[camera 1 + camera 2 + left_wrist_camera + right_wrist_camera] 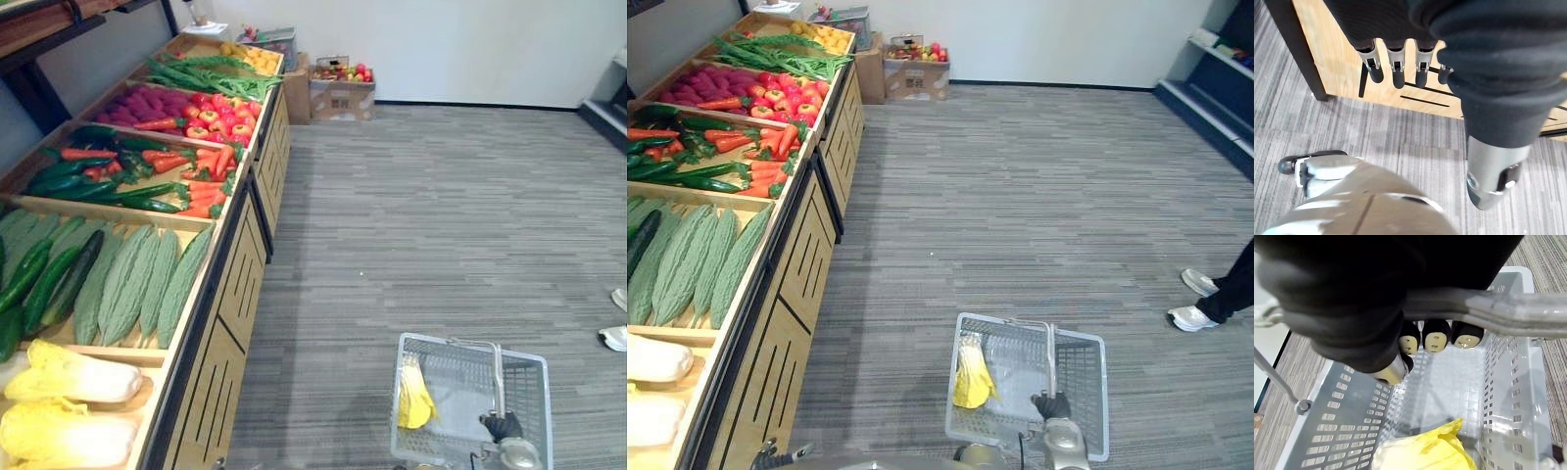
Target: Pick vegetable in the basket
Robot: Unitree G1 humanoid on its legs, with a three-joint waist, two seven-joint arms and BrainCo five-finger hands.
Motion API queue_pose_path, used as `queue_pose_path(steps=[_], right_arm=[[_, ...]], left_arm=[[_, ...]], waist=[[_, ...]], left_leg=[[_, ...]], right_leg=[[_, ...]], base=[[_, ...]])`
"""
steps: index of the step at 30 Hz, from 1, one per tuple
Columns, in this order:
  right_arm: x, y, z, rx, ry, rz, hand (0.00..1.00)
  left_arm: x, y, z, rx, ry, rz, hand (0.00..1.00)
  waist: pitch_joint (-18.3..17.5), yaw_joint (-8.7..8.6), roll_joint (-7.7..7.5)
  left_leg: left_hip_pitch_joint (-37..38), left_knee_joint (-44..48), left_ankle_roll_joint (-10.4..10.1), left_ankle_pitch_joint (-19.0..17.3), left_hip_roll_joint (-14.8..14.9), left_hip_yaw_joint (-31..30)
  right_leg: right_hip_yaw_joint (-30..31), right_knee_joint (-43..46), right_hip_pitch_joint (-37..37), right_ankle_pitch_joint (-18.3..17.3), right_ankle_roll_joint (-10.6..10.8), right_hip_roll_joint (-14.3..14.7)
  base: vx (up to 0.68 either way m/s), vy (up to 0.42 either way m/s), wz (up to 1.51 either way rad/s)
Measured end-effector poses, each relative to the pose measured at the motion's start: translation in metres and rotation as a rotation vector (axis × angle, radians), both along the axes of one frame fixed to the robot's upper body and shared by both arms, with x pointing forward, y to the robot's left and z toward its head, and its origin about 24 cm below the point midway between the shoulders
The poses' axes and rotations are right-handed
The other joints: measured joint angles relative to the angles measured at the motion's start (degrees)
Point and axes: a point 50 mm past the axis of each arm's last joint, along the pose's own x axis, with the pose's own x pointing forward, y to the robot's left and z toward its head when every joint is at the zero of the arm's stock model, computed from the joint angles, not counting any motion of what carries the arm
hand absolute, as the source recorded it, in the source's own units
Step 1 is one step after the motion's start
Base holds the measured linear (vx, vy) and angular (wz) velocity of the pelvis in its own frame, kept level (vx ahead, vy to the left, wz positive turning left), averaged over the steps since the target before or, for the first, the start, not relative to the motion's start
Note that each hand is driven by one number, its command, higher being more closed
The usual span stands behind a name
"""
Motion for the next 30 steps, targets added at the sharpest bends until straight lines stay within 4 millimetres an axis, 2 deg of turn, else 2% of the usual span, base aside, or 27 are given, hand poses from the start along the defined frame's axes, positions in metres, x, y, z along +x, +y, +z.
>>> queue_pose_path(steps=[2, 3, 5, 7, 8, 9, 10, 11, 12, 13, 14, 16, 18, 19, 20, 21, 22, 23, 25, 26, 28, 29, 30], right_arm=[[-0.003, -0.003, 0.0, -0.004, 0.011, -0.017, 1.0], [-0.004, -0.004, -0.001, 0.0, 0.016, -0.033, 1.0], [-0.005, -0.003, -0.002, 0.006, 0.023, -0.042, 1.0], [-0.006, -0.004, -0.002, 0.005, 0.027, -0.046, 1.0], [-0.006, -0.004, -0.002, 0.004, 0.03, -0.048, 1.0], [-0.006, -0.003, -0.002, 0.004, 0.038, -0.047, 1.0], [-0.007, 0.003, -0.005, 0.021, 0.046, -0.044, 1.0], [-0.005, 0.007, -0.006, 0.03, 0.045, -0.036, 1.0], [0.0, 0.013, -0.006, 0.042, 0.036, -0.018, 1.0], [0.003, 0.018, -0.006, 0.05, 0.034, 0.002, 1.0], [0.002, 0.019, -0.006, 0.053, 0.035, 0.007, 1.0], [0.002, 0.019, -0.006, 0.05, 0.036, 0.014, 1.0], [0.004, 0.021, -0.006, 0.053, 0.022, 0.016, 1.0], [0.006, 0.022, -0.005, 0.05, 0.009, 0.012, 1.0], [0.012, 0.021, -0.002, 0.042, -0.02, 0.019, 1.0], [0.015, 0.023, 0.0, 0.039, -0.038, 0.04, 1.0], [0.019, 0.027, 0.001, 0.042, -0.053, 0.058, 1.0], [0.022, 0.029, 0.002, 0.042, -0.067, 0.069, 1.0], [0.023, 0.028, 0.004, 0.039, -0.081, 0.07, 1.0], [0.025, 0.028, 0.005, 0.036, -0.094, 0.07, 1.0], [0.03, 0.028, 0.007, 0.035, -0.107, 0.071, 1.0], [0.032, 0.028, 0.008, 0.035, -0.112, 0.072, 1.0], [0.033, 0.03, 0.008, 0.041, -0.114, 0.075, 1.0]], left_arm=[[0.0, -0.006, -0.001, -0.022, -0.007, 0.025, 0.0], [0.002, -0.007, -0.001, -0.027, -0.012, 0.027, 0.0], [0.001, -0.009, -0.002, -0.032, -0.009, 0.033, 0.0], [-0.004, -0.013, -0.003, -0.043, 0.002, 0.037, 0.0], [-0.005, -0.014, -0.003, -0.045, 0.004, 0.038, 0.0], [-0.008, -0.015, -0.004, -0.048, 0.012, 0.042, 0.0], [-0.011, -0.011, -0.004, -0.041, 0.017, 0.045, 0.0], [-0.01, -0.01, -0.003, -0.036, 0.014, 0.043, 0.0], [-0.005, -0.006, -0.001, -0.023, -0.004, 0.038, 0.0], [-0.002, 0.001, 0.001, -0.004, -0.016, 0.031, 0.0], [-0.001, 0.003, 0.002, 0.001, -0.019, 0.028, 0.0], [0.0, 0.003, 0.002, 0.001, -0.022, 0.026, 0.0], [0.001, 0.004, 0.002, 0.003, -0.023, 0.023, 0.0], [0.001, 0.005, 0.002, 0.005, -0.022, 0.019, 0.0], [-0.001, 0.006, 0.002, 0.011, -0.011, 0.008, 0.0], [-0.004, 0.009, 0.003, 0.02, -0.005, -0.004, 0.0], [-0.004, 0.013, 0.005, 0.03, -0.008, -0.011, 0.0], [-0.001, 0.014, 0.006, 0.034, -0.015, -0.024, 0.0], [0.005, 0.018, 0.009, 0.048, -0.037, -0.039, 0.0], [0.011, 0.017, 0.01, 0.048, -0.053, -0.039, 0.0], [0.015, 0.018, 0.011, 0.048, -0.064, -0.034, 0.0], [0.015, 0.017, 0.011, 0.046, -0.067, -0.023, 0.0], [0.017, 0.017, 0.011, 0.043, -0.074, -0.011, 0.0]], waist=[[0.4, 0.24, 0.65], [0.8, 0.32, 1.3], [1.0, 1.13, 1.57], [1.1, 2.36, 1.78], [1.1, 2.76, 1.83], [1.1, 3.17, 1.88], [1.2, 4.19, 1.07], [1.3, 4.41, -0.02], [2.0, 4.26, -1.46], [2.3, 4.1, -2.32], [2.2, 4.13, -2.59], [2.0, 4.1, -2.73], [1.9, 4.0, -2.81], [1.9, 3.94, -3.13], [2.0, 3.59, -3.55], [2.0, 3.02, -3.7], [2.1, 2.66, -3.65], [2.0, 2.3, -3.83], [2.1, 2.25, -3.59], [2.1, 2.0, -3.48], [2.2, 1.98, -3.47], [2.3, 1.97, -3.41], [2.5, 2.09, -3.14]], left_leg=[[-2.6, 0.6, -0.3, -2.5, -1.3, -0.2], [-4.9, -1.2, -0.1, -3.7, -2.9, 0.1], [-7.0, -10.3, 0.2, -3.0, -6.0, 0.9], [-7.1, -29.1, 0.3, 3.5, -9.3, 1.3], [-7.0, -33.3, 0.4, 5.6, -9.9, 1.2], [-7.0, -39.4, 1.3, 9.4, -10.8, -0.5], [-5.9, -38.9, 4.1, 14.3, -11.6, -0.3], [-5.5, -38.3, 4.5, 14.5, -12.3, 0.0], [-6.4, -35.3, 6.8, 12.9, -12.9, 0.3], [-7.3, -31.4, 8.2, 11.1, -13.4, 1.0], [-7.3, -30.1, 9.1, 10.2, -13.5, 1.7], [-6.0, -28.8, 9.9, 7.9, -14.1, 2.0], [-2.4, -30.6, 9.8, 4.9, -14.3, 1.8], [-1.3, -30.9, 10.0, 4.4, -14.5, 1.8], [1.7, -31.6, 10.4, 2.9, -14.6, 1.5], [4.8, -31.5, 10.9, 1.2, -14.4, 0.7], [6.7, -31.4, 11.2, 0.3, -14.3, 0.0], [9.4, -31.9, 11.1, -0.8, -14.0, -1.1], [13.0, -33.2, 10.7, -1.7, -12.9, -2.4], [15.1, -33.5, 10.3, -3.0, -11.8, -4.2], [16.5, -33.2, 9.5, -4.5, -10.8, -5.4], [17.3, -32.9, 9.1, -5.6, -10.1, -6.2], [17.8, -31.8, 7.9, -7.5, -9.0, -7.1]], right_leg=[[0.1, -1.2, 2.0, -0.5, -0.8, -0.1], [0.1, -2.5, 3.3, -0.6, -0.9, -0.1], [0.7, -4.6, 4.4, -0.6, -0.8, -0.2], [2.1, -7.5, 6.4, -0.7, 0.2, 0.2], [2.6, -8.2, 7.1, -0.8, 0.6, 0.4], [3.6, -9.3, 8.5, -1.1, 1.6, 0.9], [5.5, -10.1, 10.0, -1.7, 2.0, 0.1], [6.4, -10.4, 10.0, -1.9, 2.1, -0.5], [7.9, -10.1, 10.0, -1.8, 2.2, -1.5], [9.3, -9.3, 10.2, -1.2, 3.0, -2.5], [10.0, -8.7, 10.2, -0.8, 3.5, -2.9], [11.5, -2.4, 8.4, 0.8, 5.0, -3.6], [12.4, 13.3, 2.4, 3.5, 8.5, -4.6], [12.6, 18.4, 0.3, 5.5, 9.5, -5.3], [12.7, 27.1, -3.1, 12.3, 10.6, -6.2], [12.5, 35.3, -5.4, 17.2, 11.3, -6.7], [12.1, 41.2, -7.6, 15.8, 9.0, -7.1], [10.5, 46.1, -10.4, 13.2, 5.9, -7.0], [7.1, 46.2, -12.5, 8.6, 4.1, -6.5], [3.7, 40.1, -14.2, 5.0, 2.2, -6.1], [1.3, 30.0, -15.4, 4.5, 1.6, -5.9], [0.6, 22.7, -15.5, 4.6, 1.7, -5.4], [1.3, 11.6, -15.2, 5.7, 2.6, -3.9]], base=[[0.18, -0.121, 0.01], [0.24, -0.141, -0.09], [0.22, -0.077, -0.29], [0.31, -0.011, -0.41], [0.49, 0.079, -0.42], [0.55, 0.106, -0.57], [0.56, 0.104, -0.61], [0.48, 0.059, -0.55], [0.46, 0.069, -0.31], [0.47, 0.078, -0.21], [0.46, 0.099, -0.11], [0.39, 0.086, -0.12], [0.39, 0.105, -0.03], [0.37, 0.09, 0.06], [0.38, 0.077, 0.12], [0.46, 0.068, 0.19], [0.48, 0.02, 0.32], [0.38, -0.021, 0.32], [0.31, -0.069, 0.44], [0.32, -0.118, 0.56], [0.32, -0.161, 0.45], [0.41, -0.277, 0.42], [0.42, -0.332, 0.46]])
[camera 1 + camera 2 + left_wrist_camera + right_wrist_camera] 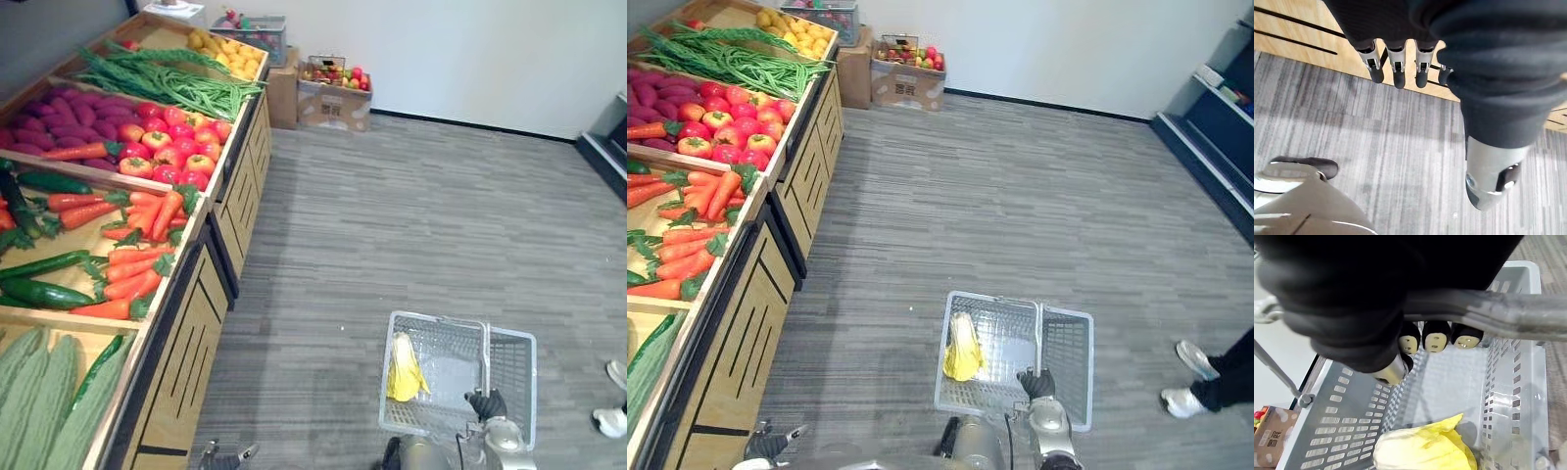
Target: Pick vegetable in the basket
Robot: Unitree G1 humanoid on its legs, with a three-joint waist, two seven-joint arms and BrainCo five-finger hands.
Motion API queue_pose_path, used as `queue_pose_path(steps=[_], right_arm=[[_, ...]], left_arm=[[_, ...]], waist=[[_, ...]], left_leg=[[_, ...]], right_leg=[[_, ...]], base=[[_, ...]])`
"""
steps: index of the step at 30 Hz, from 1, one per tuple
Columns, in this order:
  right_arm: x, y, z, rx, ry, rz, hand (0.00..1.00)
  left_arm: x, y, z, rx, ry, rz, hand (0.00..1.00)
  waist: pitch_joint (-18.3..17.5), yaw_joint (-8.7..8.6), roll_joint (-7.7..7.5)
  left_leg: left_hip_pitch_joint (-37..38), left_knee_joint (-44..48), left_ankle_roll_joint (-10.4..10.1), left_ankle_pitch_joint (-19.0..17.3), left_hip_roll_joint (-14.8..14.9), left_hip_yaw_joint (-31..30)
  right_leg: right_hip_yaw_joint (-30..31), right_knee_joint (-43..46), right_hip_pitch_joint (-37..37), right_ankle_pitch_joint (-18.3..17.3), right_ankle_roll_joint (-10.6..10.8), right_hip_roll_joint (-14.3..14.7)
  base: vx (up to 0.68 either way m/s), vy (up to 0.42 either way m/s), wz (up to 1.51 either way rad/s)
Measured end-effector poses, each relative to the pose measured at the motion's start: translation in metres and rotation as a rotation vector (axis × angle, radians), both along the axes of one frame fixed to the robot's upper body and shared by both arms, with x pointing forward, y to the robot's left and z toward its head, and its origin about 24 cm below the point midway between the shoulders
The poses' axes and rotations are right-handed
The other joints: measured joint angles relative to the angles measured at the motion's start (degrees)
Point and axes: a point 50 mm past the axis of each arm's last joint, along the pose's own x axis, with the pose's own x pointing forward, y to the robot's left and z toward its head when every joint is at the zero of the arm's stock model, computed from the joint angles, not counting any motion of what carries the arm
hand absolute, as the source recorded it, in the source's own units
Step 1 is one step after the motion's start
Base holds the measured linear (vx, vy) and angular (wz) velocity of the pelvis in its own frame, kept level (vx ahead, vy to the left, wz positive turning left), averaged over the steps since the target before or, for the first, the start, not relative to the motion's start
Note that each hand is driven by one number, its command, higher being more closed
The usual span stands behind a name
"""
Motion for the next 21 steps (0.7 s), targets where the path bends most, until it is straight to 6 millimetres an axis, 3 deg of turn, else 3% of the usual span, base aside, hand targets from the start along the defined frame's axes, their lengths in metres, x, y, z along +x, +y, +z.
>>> queue_pose_path(steps=[1, 3, 4, 5, 6, 7, 11, 13, 14, 15, 16, 17, 18, 19, 20, 21], right_arm=[[0.0, 0.003, -0.001, 0.012, -0.001, -0.006, 1.0], [0.001, 0.006, -0.001, 0.026, -0.004, -0.016, 1.0], [0.001, 0.003, 0.0, 0.025, -0.006, -0.031, 1.0], [0.001, -0.001, 0.001, 0.018, -0.009, -0.043, 1.0], [0.002, -0.008, 0.003, 0.012, -0.024, -0.079, 1.0], [0.002, -0.016, 0.005, 0.001, -0.02, -0.101, 1.0], [-0.01, -0.019, -0.001, 0.002, 0.032, -0.116, 1.0], [-0.016, -0.019, -0.005, 0.006, 0.069, -0.121, 1.0], [-0.022, -0.02, -0.007, -0.002, 0.09, -0.117, 1.0], [-0.022, -0.021, -0.007, -0.013, 0.097, -0.098, 1.0], [-0.021, -0.021, -0.007, -0.018, 0.103, -0.084, 1.0], [-0.022, -0.023, -0.008, -0.025, 0.126, -0.086, 1.0], [-0.023, -0.023, -0.009, -0.024, 0.135, -0.088, 1.0], [-0.026, -0.023, -0.011, -0.022, 0.149, -0.099, 1.0], [-0.031, -0.024, -0.013, -0.02, 0.162, -0.117, 1.0], [-0.035, -0.026, -0.014, -0.023, 0.169, -0.131, 1.0]], left_arm=[[0.002, 0.001, 0.0, -0.001, -0.008, 0.01, 0.0], [0.003, 0.0, 0.001, -0.003, -0.011, 0.014, 0.0], [0.003, 0.0, 0.0, -0.007, -0.015, 0.029, 0.0], [0.003, -0.004, -0.001, -0.021, -0.015, 0.038, 0.0], [0.012, -0.016, -0.002, -0.053, -0.035, 0.033, 0.0], [0.014, -0.027, -0.004, -0.085, -0.043, 0.038, 0.0], [0.006, -0.028, -0.006, -0.087, -0.023, 0.044, 0.0], [0.007, -0.028, -0.006, -0.088, -0.023, 0.04, 0.0], [0.008, -0.027, -0.006, -0.084, -0.025, 0.04, 0.0], [0.008, -0.025, -0.005, -0.076, -0.026, 0.032, 0.0], [0.007, -0.025, -0.005, -0.073, -0.02, 0.026, 0.0], [0.008, -0.024, -0.005, -0.069, -0.017, 0.012, 0.0], [0.009, -0.023, -0.005, -0.066, -0.018, 0.011, 0.0], [0.009, -0.02, -0.004, -0.058, -0.019, 0.008, 0.0], [0.009, -0.019, -0.004, -0.053, -0.02, 0.005, 0.0], [0.008, -0.019, -0.004, -0.054, -0.016, -0.002, 0.0]], waist=[[0.1, 0.28, 0.1], [0.2, 0.33, -0.18], [0.2, 0.51, -0.01], [0.2, 0.44, 1.15], [0.4, 0.45, 2.13], [0.4, 0.67, 2.51], [-1.8, 0.54, 4.24], [-1.8, 0.32, 4.12], [-1.7, 0.33, 3.77], [-1.1, 1.03, 2.62], [-1.1, 1.58, 2.73], [-0.9, 2.12, 2.3], [-0.6, 2.3, 1.92], [-0.2, 2.26, 1.11], [0.0, 2.17, 0.9], [-0.1, 2.05, 1.71]], left_leg=[[0.0, 1.7, -1.3, -2.4, 1.1, -1.1], [1.0, 3.5, -3.2, -6.3, 2.2, -2.7], [2.3, 3.7, -4.1, -8.7, 3.5, -4.5], [2.7, 3.4, -4.4, -9.1, 4.3, -5.8], [2.7, 3.5, -4.1, -8.2, 4.6, -9.5], [2.6, 4.3, -4.3, -6.4, 4.9, -12.5], [-0.8, 10.8, -4.9, -0.1, 6.1, -18.6], [-4.2, 17.8, -8.3, 5.3, 5.3, -19.6], [-8.6, 26.5, -11.1, 12.3, 4.0, -18.5], [-12.1, 32.9, -11.6, 12.7, 4.3, -15.6], [-15.7, 38.1, -10.2, 10.2, 4.8, -11.9], [-22.2, 44.6, -7.4, 5.3, 5.5, -4.3], [-24.4, 45.3, -6.3, 4.1, 5.5, -1.1], [-28.3, 43.3, -4.2, 2.4, 5.5, 5.2], [-31.0, 36.2, -3.5, 2.2, 5.6, 11.2], [-31.8, 26.7, -1.5, 5.8, 5.5, 15.5]], right_leg=[[1.1, -10.3, 0.2, 2.0, 0.9, 0.9], [4.9, -19.7, 0.4, 3.7, 2.3, 1.4], [6.2, -19.6, 1.2, 8.7, 3.8, 2.3], [6.2, -17.9, 1.2, 9.5, 3.8, 3.3], [7.1, -12.1, -0.5, 8.4, 2.3, 3.9], [6.6, -6.8, -1.9, 3.9, 1.1, 3.8], [0.5, -2.5, 0.7, -1.5, -1.3, 3.2], [-2.3, -5.0, 4.7, -1.8, -1.7, 3.2], [-4.1, -9.2, 9.4, -1.8, -1.8, 2.8], [-4.8, -12.4, 12.6, -1.8, -1.7, 2.5], [-5.3, -14.7, 15.4, -1.8, -1.8, 2.6], [-6.7, -16.9, 18.9, -1.8, -1.8, 1.8], [-7.3, -17.2, 20.1, -1.8, -1.8, 1.2], [-9.5, -17.3, 22.4, -1.8, -1.7, -0.4], [-11.7, -17.0, 24.3, -1.9, -1.3, -1.2], [-13.5, -16.5, 25.8, -2.3, 0.0, -1.2]], base=[[0.36, -0.288, 0.42], [0.43, -0.382, 0.42], [0.55, -0.488, 0.55], [0.48, -0.394, 0.79], [0.49, -0.375, 0.77], [0.49, -0.36, 0.63], [0.52, -0.295, 0.62], [0.4, -0.164, 0.83], [0.43, -0.136, 0.94], [0.43, -0.121, 0.79], [0.4, -0.025, 0.59], [0.37, -0.004, 0.53], [0.43, 0.06, 0.72], [0.34, 0.123, 0.8], [0.44, 0.175, 0.95], [0.39, 0.167, 0.79]])
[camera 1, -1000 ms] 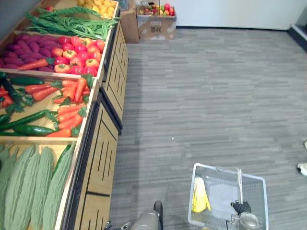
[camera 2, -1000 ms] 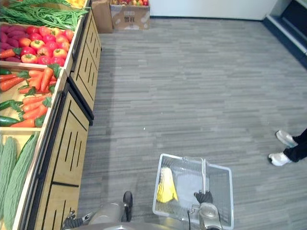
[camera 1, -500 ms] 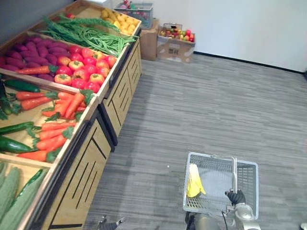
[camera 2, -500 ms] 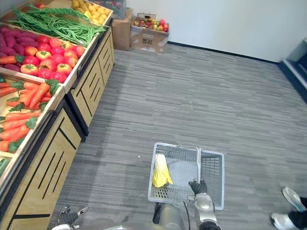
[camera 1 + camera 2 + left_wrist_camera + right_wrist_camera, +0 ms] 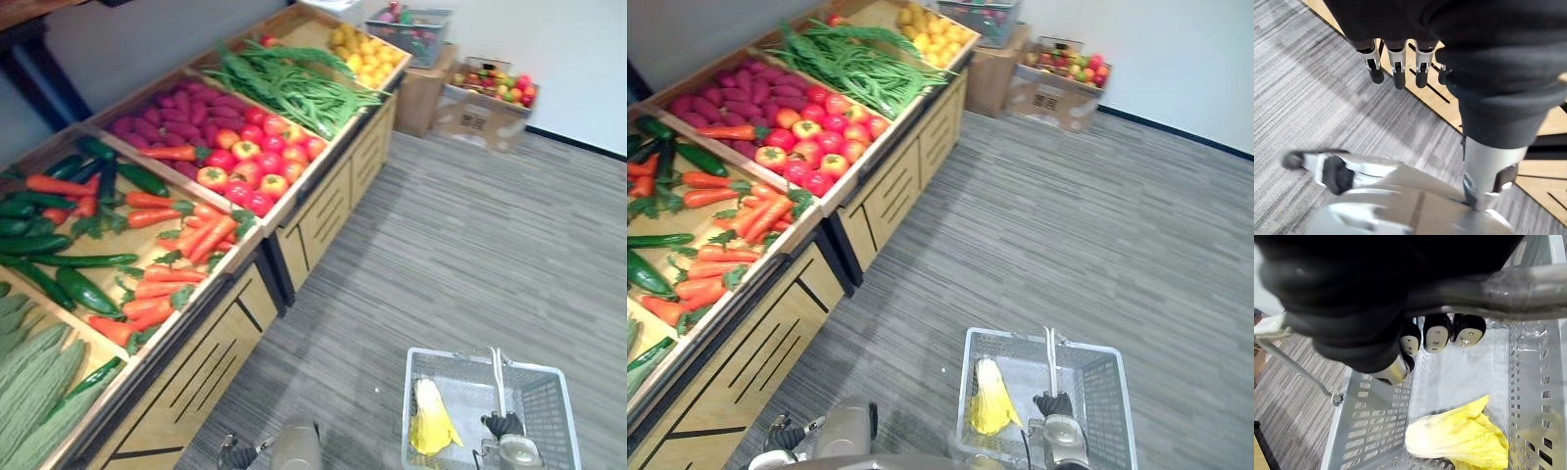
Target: Pick vegetable in the basket
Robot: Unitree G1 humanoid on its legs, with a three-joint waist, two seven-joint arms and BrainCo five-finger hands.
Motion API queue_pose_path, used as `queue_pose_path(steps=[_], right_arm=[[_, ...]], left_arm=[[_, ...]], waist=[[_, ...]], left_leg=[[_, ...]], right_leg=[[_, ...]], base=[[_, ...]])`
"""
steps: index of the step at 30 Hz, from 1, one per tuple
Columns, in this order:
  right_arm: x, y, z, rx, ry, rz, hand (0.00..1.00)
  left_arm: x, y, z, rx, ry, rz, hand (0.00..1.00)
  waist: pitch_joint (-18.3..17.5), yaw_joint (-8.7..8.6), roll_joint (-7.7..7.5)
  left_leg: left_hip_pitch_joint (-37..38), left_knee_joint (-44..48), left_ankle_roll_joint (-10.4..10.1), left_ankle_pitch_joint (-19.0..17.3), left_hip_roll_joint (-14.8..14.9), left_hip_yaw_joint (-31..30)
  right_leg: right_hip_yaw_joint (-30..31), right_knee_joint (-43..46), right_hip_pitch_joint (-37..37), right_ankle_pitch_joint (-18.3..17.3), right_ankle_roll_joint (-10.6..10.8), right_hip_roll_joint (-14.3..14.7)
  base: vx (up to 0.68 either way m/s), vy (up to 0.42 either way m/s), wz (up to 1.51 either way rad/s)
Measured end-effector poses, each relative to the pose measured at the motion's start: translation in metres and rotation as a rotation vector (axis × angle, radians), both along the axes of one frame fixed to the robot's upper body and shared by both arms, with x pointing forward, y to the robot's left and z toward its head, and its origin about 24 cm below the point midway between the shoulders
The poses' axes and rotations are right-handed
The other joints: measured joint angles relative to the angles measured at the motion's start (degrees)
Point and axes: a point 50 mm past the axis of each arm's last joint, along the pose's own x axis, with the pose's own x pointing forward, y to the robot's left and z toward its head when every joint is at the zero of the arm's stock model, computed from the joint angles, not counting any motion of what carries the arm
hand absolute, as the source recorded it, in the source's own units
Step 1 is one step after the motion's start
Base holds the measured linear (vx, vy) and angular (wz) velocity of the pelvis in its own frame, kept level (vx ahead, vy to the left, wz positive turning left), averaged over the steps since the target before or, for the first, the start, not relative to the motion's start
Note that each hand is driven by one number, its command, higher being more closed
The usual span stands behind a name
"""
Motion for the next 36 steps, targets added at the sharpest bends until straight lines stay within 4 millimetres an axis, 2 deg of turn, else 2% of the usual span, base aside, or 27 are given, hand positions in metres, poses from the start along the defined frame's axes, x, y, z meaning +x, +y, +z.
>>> queue_pose_path(steps=[1, 2, 3, 4, 6, 7, 9, 11, 12, 13, 14, 15, 16, 17, 19, 20, 22, 23, 25, 26, 28, 31, 33, 34, 35, 36], right_arm=[[-0.004, -0.004, 0.0, -0.005, 0.004, -0.014, 1.0], [-0.007, 0.0, -0.003, 0.015, 0.014, -0.034, 1.0], [-0.007, 0.008, -0.005, 0.037, 0.016, -0.035, 1.0], [0.004, 0.01, -0.002, 0.04, -0.012, -0.027, 1.0], [0.018, 0.013, 0.002, 0.04, -0.044, 0.0, 1.0], [0.022, 0.016, 0.003, 0.05, -0.054, 0.014, 1.0], [0.022, 0.025, 0.001, 0.075, -0.056, 0.016, 1.0], [0.027, 0.029, 0.002, 0.086, -0.067, 0.024, 1.0], [0.027, 0.028, 0.002, 0.085, -0.068, 0.024, 1.0], [0.025, 0.025, 0.002, 0.079, -0.063, 0.018, 1.0], [0.024, 0.025, 0.001, 0.078, -0.061, 0.018, 1.0], [0.017, 0.026, -0.002, 0.081, -0.039, 0.019, 1.0], [0.015, 0.027, -0.003, 0.083, -0.036, 0.018, 1.0], [0.019, 0.028, -0.001, 0.085, -0.052, 0.02, 1.0], [0.024, 0.026, 0.001, 0.079, -0.07, 0.011, 1.0], [0.024, 0.025, 0.002, 0.076, -0.076, 0.009, 1.0], [0.024, 0.019, 0.004, 0.058, -0.09, -0.021, 1.0], [0.022, 0.017, 0.004, 0.055, -0.089, -0.038, 1.0], [0.014, 0.012, 0.002, 0.061, -0.082, -0.094, 1.0], [0.012, 0.012, 0.001, 0.066, -0.08, -0.109, 1.0], [0.004, 0.009, -0.001, 0.071, -0.072, -0.151, 1.0], [-0.002, 0.01, -0.003, 0.085, -0.063, -0.183, 1.0], [-0.004, 0.011, -0.005, 0.093, -0.055, -0.182, 1.0], [-0.007, 0.015, -0.007, 0.109, -0.04, -0.18, 1.0], [-0.002, 0.007, -0.005, 0.102, -0.028, -0.171, 1.0], [-0.001, 0.007, -0.005, 0.102, -0.03, -0.17, 1.0]], left_arm=[[-0.003, -0.002, -0.001, -0.004, 0.01, -0.009, 0.0], [-0.001, -0.002, -0.001, 0.001, 0.011, -0.032, 0.0], [0.008, 0.007, 0.003, 0.019, -0.014, -0.029, 0.0], [0.006, 0.008, 0.002, 0.017, -0.005, -0.047, 0.0], [-0.003, 0.004, -0.002, 0.007, 0.043, -0.031, 0.0], [-0.005, 0.004, -0.003, 0.011, 0.053, -0.027, 0.0], [-0.006, 0.004, -0.003, 0.015, 0.057, -0.031, 0.0], [-0.009, 0.005, -0.004, 0.02, 0.074, -0.036, 0.0], [-0.012, 0.005, -0.005, 0.017, 0.083, -0.025, 0.0], [-0.019, 0.003, -0.007, 0.008, 0.104, -0.02, 0.0], [-0.022, 0.003, -0.008, 0.008, 0.112, -0.019, 0.0], [-0.027, 0.006, -0.008, 0.016, 0.125, -0.018, 0.0], [-0.029, 0.008, -0.008, 0.021, 0.133, -0.02, 0.0], [-0.03, 0.013, -0.007, 0.034, 0.139, -0.028, 0.0], [-0.023, 0.017, -0.003, 0.052, 0.107, -0.034, 0.0], [-0.021, 0.018, -0.002, 0.055, 0.098, -0.031, 0.0], [-0.014, 0.019, 0.001, 0.061, 0.067, -0.022, 0.0], [-0.012, 0.019, 0.001, 0.06, 0.062, -0.022, 0.0], [-0.008, 0.018, 0.002, 0.056, 0.044, -0.01, 0.0], [-0.008, 0.019, 0.002, 0.057, 0.043, -0.003, 0.0], [-0.007, 0.023, 0.003, 0.061, 0.031, 0.033, 0.0], [-0.008, 0.024, 0.004, 0.061, 0.027, 0.061, 0.0], [-0.009, 0.028, 0.005, 0.069, 0.024, 0.078, 0.0], [-0.014, 0.035, 0.006, 0.086, 0.033, 0.093, 0.0], [-0.018, 0.022, -0.002, 0.03, 0.056, 0.145, 0.0], [-0.02, 0.02, -0.003, 0.022, 0.059, 0.156, 0.0]], waist=[[-0.6, 0.03, 1.4], [-0.7, -0.16, 1.07], [0.1, -0.75, -1.96], [0.3, -0.09, -2.46], [0.4, 0.46, -2.46], [0.5, 1.16, -2.05], [0.4, 1.79, -1.75], [0.3, 1.78, -1.79], [0.3, 1.71, -1.99], [-0.3, 1.55, -1.16], [-0.5, 1.51, -0.95], [-0.3, 1.39, -1.31], [-0.1, 1.34, -1.77], [0.1, 1.28, -2.41], [0.5, -0.54, -2.03], [0.5, -0.87, -1.91], [0.5, -1.51, -2.06], [0.5, -1.49, -2.06], [0.4, -1.08, -1.82], [0.3, -0.99, -1.7], [0.2, -0.96, -1.81], [-0.1, -1.02, -2.26], [-0.9, -1.37, -3.46], [-1.9, -1.41, -5.63], [-2.6, -0.87, -1.57], [-2.5, -0.93, -1.46]], left_leg=[[-0.1, -7.1, 2.0, 6.1, 0.1, 2.6], [0.6, -8.6, 6.4, 2.8, -0.6, 6.1], [0.4, -11.5, 6.8, 2.8, -4.7, 6.7], [0.6, -14.3, 7.5, 3.6, -7.0, 7.0], [2.4, -16.7, 8.5, 4.4, -9.1, 8.5], [3.8, -17.0, 8.8, 4.5, -9.4, 9.2], [6.4, -18.7, 8.8, 4.5, -9.4, 9.3], [9.2, -22.7, 8.3, 4.9, -9.6, 9.5], [11.4, -27.0, 7.6, 5.9, -10.4, 9.4], [13.3, -31.0, 6.4, 6.2, -10.4, 8.8], [14.5, -32.7, 6.2, 6.3, -10.3, 8.9], [17.1, -34.8, 5.6, 6.7, -10.8, 8.9], [18.2, -35.2, 5.6, 6.7, -11.1, 8.5], [19.7, -35.2, 5.7, 6.7, -11.7, 6.8], [22.0, -35.4, 6.6, 6.1, -11.7, 1.5], [22.7, -35.5, 6.7, 6.0, -11.6, 0.2], [24.5, -35.0, 6.8, 5.3, -11.3, -5.4], [24.7, -34.5, 6.5, 4.9, -11.0, -6.6], [24.4, -31.1, 5.5, 2.6, -9.1, -11.9], [24.2, -30.3, 4.7, 2.1, -8.5, -13.2], [23.6, -27.9, 2.4, 0.0, -6.8, -19.1], [23.9, -26.9, -0.9, -1.9, -5.3, -24.7], [23.9, -27.1, -3.3, -2.9, -4.9, -27.9], [23.8, -27.5, -5.4, -3.8, -5.3, -29.2], [23.6, -27.6, -8.9, -3.2, -0.7, -30.0], [23.6, -27.9, -9.2, -2.4, 0.0, -29.8]], right_leg=[[-0.9, 0.4, 0.7, -0.9, 1.6, 1.2], [-1.5, 0.4, 1.8, -3.1, 3.8, 0.3], [-1.4, -1.6, 2.5, -4.4, 3.2, -1.2], [-0.2, -5.0, 2.6, -4.0, 3.2, -0.8], [-0.6, -9.3, 4.4, -0.9, 2.9, 0.2], [-0.3, -10.6, 6.0, 1.6, 3.5, 0.0], [0.3, -10.7, 7.4, 3.9, 3.5, 0.6], [1.5, -8.9, 7.3, 5.9, 5.0, 0.6], [2.1, -4.1, 5.4, 5.9, 5.1, -0.4], [2.4, 6.1, 0.9, 5.9, 5.2, -1.9], [2.5, 12.7, -1.7, 6.5, 6.1, -3.5], [4.3, 25.2, -6.5, 10.2, 7.2, -6.9], [6.0, 30.5, -8.7, 12.8, 6.5, -8.2], [8.9, 40.3, -12.9, 13.4, 6.7, -9.4], [9.3, 48.8, -17.1, 9.9, 5.3, -8.1], [9.0, 49.2, -17.9, 8.7, 4.9, -7.9], [8.1, 43.8, -20.8, 3.9, 3.6, -7.3], [8.0, 40.4, -21.0, 3.6, 3.2, -7.3], [9.1, 24.1, -21.0, 3.8, 3.1, -6.3], [10.3, 19.8, -20.9, 4.2, 3.2, -5.8], [15.6, 7.0, -20.6, 4.6, 3.8, -4.1], [19.8, 0.3, -20.6, 5.2, 4.7, -2.8], [21.6, -2.3, -20.3, 6.0, 5.0, -1.8], [21.1, -4.7, -19.7, 11.3, 4.1, -1.7], [19.0, -4.0, -19.2, 12.6, 3.4, 2.6], [18.9, -4.0, -19.1, 12.1, 2.7, 3.0]], base=[[0.42, 0.182, 0.84], [0.42, 0.154, 1.19], [0.46, 0.138, 1.21], [0.35, 0.074, 0.86], [0.27, 0.028, 0.15], [0.23, 0.008, 0.01], [0.16, 0.002, 0.02], [0.08, 0.005, -0.01], [0.02, 0.059, 0.01], [0.02, 0.077, 0.05], [0.05, 0.09, 0.15], [0.08, 0.058, 0.19], [0.15, 0.05, 0.35], [0.17, 0.021, 0.57], [0.24, -0.009, 1.05], [0.26, -0.045, 1.25], [0.22, -0.08, 1.23], [0.22, -0.128, 1.23], [0.26, -0.176, 1.09], [0.24, -0.216, 1.02], [0.26, -0.276, 1.12], [0.3, -0.442, 1.1], [0.27, -0.576, 1.09], [0.31, -0.729, 0.93], [0.26, -0.604, 0.71], [0.27, -0.527, 0.34]])
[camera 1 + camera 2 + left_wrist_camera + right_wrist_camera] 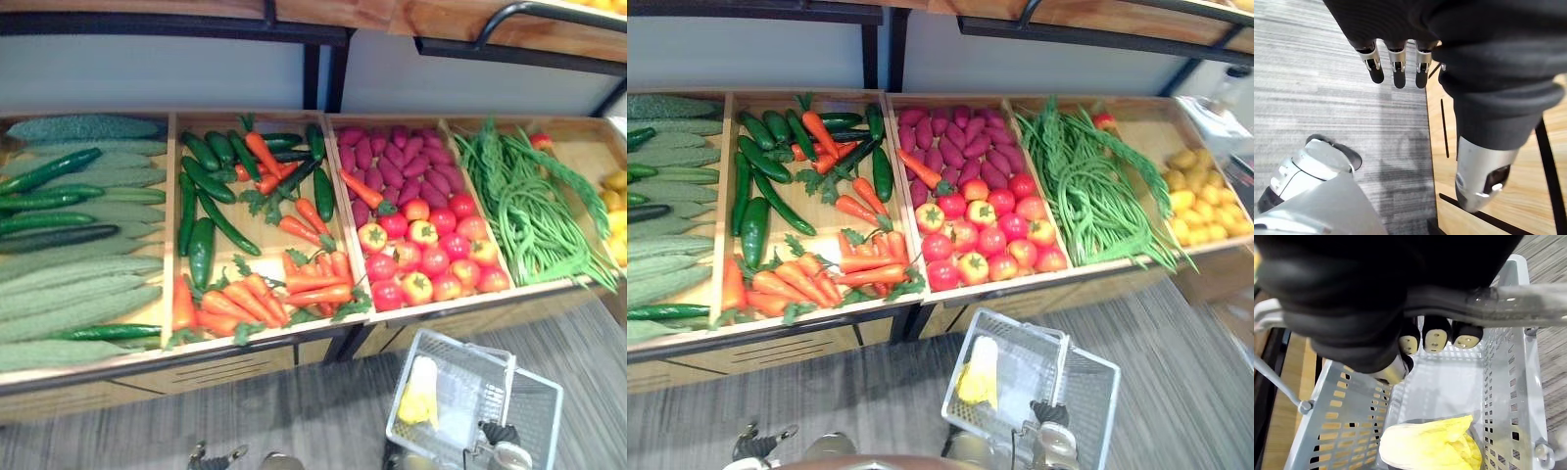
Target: Pick vegetable in the basket
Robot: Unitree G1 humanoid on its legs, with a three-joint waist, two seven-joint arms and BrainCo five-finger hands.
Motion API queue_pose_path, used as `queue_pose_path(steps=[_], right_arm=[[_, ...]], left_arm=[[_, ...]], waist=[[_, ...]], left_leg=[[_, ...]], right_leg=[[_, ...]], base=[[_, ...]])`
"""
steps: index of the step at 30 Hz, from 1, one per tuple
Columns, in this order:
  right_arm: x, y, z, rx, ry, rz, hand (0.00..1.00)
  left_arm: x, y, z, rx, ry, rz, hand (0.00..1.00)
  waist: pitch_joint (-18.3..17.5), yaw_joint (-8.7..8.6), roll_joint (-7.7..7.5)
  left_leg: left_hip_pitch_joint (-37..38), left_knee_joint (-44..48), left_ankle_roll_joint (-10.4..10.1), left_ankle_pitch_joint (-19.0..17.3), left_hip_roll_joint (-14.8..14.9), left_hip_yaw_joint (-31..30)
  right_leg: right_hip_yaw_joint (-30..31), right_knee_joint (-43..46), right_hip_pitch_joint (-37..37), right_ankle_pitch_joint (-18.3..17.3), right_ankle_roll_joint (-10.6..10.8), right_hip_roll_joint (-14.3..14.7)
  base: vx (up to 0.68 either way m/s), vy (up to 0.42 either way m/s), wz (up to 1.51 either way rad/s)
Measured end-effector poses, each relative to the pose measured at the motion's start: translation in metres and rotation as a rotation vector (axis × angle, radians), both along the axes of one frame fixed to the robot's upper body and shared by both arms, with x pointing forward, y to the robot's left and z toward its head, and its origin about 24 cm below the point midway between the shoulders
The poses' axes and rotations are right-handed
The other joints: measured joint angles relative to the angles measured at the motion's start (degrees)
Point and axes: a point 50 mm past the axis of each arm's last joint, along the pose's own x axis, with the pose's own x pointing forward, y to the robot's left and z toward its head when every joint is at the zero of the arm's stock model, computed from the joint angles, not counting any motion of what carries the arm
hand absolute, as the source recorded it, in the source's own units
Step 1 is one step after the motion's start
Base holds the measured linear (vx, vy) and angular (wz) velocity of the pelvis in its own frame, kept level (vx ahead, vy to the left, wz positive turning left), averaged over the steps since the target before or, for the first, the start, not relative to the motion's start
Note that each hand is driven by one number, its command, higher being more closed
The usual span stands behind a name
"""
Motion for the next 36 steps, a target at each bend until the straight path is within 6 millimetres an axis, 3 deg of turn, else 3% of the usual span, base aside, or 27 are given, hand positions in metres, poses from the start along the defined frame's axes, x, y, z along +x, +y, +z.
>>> queue_pose_path(steps=[2, 3, 4, 5, 6, 7, 9, 13, 17, 19, 22, 25, 26, 31, 33, 36], right_arm=[[0.007, -0.001, 0.002, -0.006, -0.013, 0.013, 1.0], [0.008, -0.004, 0.004, -0.012, -0.013, 0.012, 1.0], [0.004, -0.009, 0.003, -0.012, -0.002, -0.013, 1.0], [0.002, -0.011, 0.003, -0.012, 0.004, -0.031, 1.0], [-0.004, -0.016, 0.002, -0.008, 0.018, -0.073, 1.0], [-0.008, -0.02, 0.001, -0.008, 0.028, -0.102, 1.0], [-0.012, -0.023, 0.001, -0.008, 0.039, -0.133, 1.0], [-0.02, -0.029, 0.0, -0.015, 0.063, -0.173, 1.0], [-0.033, -0.032, -0.002, -0.01, 0.089, -0.244, 1.0], [-0.038, -0.034, -0.002, -0.018, 0.095, -0.272, 1.0], [-0.043, -0.036, -0.002, -0.026, 0.1, -0.312, 1.0], [-0.04, -0.036, -0.001, -0.032, 0.086, -0.308, 1.0], [-0.04, -0.035, -0.002, -0.034, 0.087, -0.3, 1.0], [-0.038, -0.033, -0.001, -0.051, 0.07, -0.259, 1.0], [-0.035, -0.034, 0.0, -0.061, 0.061, -0.24, 1.0], [-0.031, -0.033, 0.001, -0.073, 0.054, -0.197, 1.0]], left_arm=[[-0.013, -0.01, -0.005, -0.037, 0.027, 0.048, 0.0], [-0.013, -0.015, -0.006, -0.052, 0.028, 0.058, 0.0], [-0.01, -0.017, -0.007, -0.058, 0.02, 0.056, 0.0], [-0.01, -0.018, -0.007, -0.059, 0.019, 0.055, 0.0], [-0.008, -0.019, -0.007, -0.06, 0.018, 0.048, 0.0], [-0.008, -0.019, -0.007, -0.06, 0.018, 0.047, 0.0], [-0.004, -0.018, -0.006, -0.056, 0.008, 0.046, 0.0], [-0.006, -0.009, -0.004, -0.009, 0.009, 0.119, 0.0], [-0.02, 0.014, 0.002, 0.069, 0.001, 0.381, 0.0], [-0.015, 0.025, 0.008, 0.106, -0.051, 0.512, 0.0], [0.013, 0.051, 0.043, 0.262, -0.267, 0.649, 0.0], [0.042, 0.074, 0.09, 0.443, -0.479, 0.656, 0.0], [0.056, 0.079, 0.115, 0.535, -0.576, 0.632, 0.0], [0.094, 0.072, 0.205, 0.892, -0.878, 0.457, 0.0], [0.104, 0.066, 0.227, 0.972, -0.96, 0.394, 0.0], [0.11, 0.062, 0.24, 1.03, -1.008, 0.303, 0.0]], waist=[[-0.3, -0.19, 2.01], [-0.1, -0.72, 1.95], [-0.2, -1.6, 2.03], [0.0, -2.27, 1.76], [0.1, -3.1, 1.97], [0.0, -3.73, 2.24], [-0.2, -3.97, 2.79], [-0.5, -4.08, 3.51], [-0.9, -4.05, 1.73], [-1.3, -4.21, 1.82], [-1.4, -4.15, 2.08], [-1.5, -4.01, 2.14], [-1.5, -3.95, 2.04], [-1.5, -3.96, 2.0], [-1.5, -3.94, 1.98], [-1.5, -3.96, 1.95]], left_leg=[[0.9, -3.1, -2.0, 3.2, 3.5, 1.2], [0.4, -5.1, -2.7, 6.8, 4.6, 2.0], [-0.4, -6.3, -2.4, 10.5, 4.6, 4.6], [-1.0, -6.6, -2.1, 11.8, 4.6, 6.7], [-1.0, -6.6, -1.6, 13.2, 4.8, 13.0], [-0.9, -6.8, -1.0, 13.7, 4.9, 20.1], [-0.1, -9.0, -0.3, 14.3, 4.7, 25.1], [0.1, -12.6, -0.4, 12.8, 4.1, 25.4], [-0.2, -12.4, 0.7, 11.8, 1.2, 26.2], [-1.1, -12.4, 0.9, 11.7, 0.0, 26.2], [-1.9, -12.5, 1.5, 12.1, -1.5, 26.1], [-1.9, -12.5, 1.6, 12.2, -1.8, 25.9], [-1.9, -12.4, 1.6, 12.2, -1.8, 25.7], [-1.8, -12.3, 1.6, 12.2, -1.8, 25.0], [-1.4, -12.2, 1.7, 11.9, -1.8, 25.8], [-0.8, -10.9, 1.9, 10.6, -1.6, 27.6]], right_leg=[[-1.9, -0.1, 0.6, -2.6, -2.3, 2.9], [-3.8, 0.0, 0.6, -3.5, -3.7, 3.4], [-5.9, 0.0, 0.9, -4.0, -4.5, 2.9], [-7.4, 0.0, 1.4, -4.3, -4.9, 2.6], [-9.2, -0.1, 2.4, -4.6, -5.4, 2.4], [-10.6, -0.2, 3.4, -4.8, -5.7, 2.4], [-11.8, -1.2, 4.0, -4.8, -5.6, 2.6], [-12.4, -3.8, 4.0, -3.6, -4.0, 2.8], [-11.5, -7.5, 5.0, -0.7, -2.3, 1.0], [-11.3, -8.6, 4.5, 0.3, -2.0, -0.1], [-11.1, -9.6, 4.1, 1.5, -1.4, -1.3], [-11.3, -9.6, 4.2, 1.7, -1.2, -1.6], [-11.5, -9.5, 4.4, 1.7, -1.2, -1.5], [-10.9, -9.3, 4.6, 1.7, -1.2, -1.5], [-9.9, -9.3, 4.5, 1.7, -1.2, -1.5], [-7.7, -9.2, 4.3, 1.7, -1.2, -1.3]], base=[[0.18, -0.371, 0.24], [0.16, -0.392, 0.64], [0.14, -0.348, 0.85], [0.12, -0.285, 1.02], [0.08, -0.19, 0.89], [0.07, -0.141, 0.79], [-0.01, -0.031, 0.41], [-0.09, 0.064, 0.17], [-0.07, 0.102, -0.03], [-0.03, 0.106, -0.01], [0.01, 0.066, 0.04], [0.05, 0.01, 0.04], [0.06, -0.006, 0.09], [0.04, -0.01, 0.03], [-0.01, -0.007, -0.15], [-0.03, -0.006, -0.38]])
